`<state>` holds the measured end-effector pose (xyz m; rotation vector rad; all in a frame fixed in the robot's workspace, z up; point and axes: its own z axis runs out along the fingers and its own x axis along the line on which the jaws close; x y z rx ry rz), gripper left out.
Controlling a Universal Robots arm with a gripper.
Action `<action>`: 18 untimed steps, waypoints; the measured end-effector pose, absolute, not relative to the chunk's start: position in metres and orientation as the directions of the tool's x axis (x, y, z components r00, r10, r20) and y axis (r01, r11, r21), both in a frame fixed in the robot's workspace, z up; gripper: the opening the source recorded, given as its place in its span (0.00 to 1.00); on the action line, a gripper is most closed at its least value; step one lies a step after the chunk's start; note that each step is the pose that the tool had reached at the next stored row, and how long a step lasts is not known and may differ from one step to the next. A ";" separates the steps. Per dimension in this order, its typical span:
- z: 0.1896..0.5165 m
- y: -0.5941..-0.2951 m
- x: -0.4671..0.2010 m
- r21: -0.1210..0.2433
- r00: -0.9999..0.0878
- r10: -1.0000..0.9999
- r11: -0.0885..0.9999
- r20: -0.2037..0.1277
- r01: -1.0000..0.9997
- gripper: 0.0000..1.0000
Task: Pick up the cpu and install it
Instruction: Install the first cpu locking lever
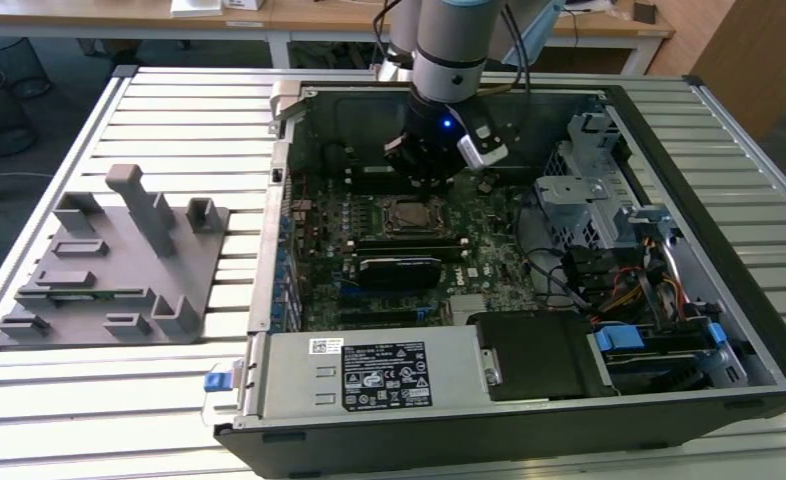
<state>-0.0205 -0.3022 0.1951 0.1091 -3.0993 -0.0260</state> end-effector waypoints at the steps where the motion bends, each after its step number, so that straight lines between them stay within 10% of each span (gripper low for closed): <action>1: 0.195 -0.302 -0.020 0.028 -0.997 -0.071 0.997 0.039 -0.070 0.11; 18: 0.203 -0.303 -0.020 0.064 -0.997 -0.073 0.996 0.038 -0.070 0.11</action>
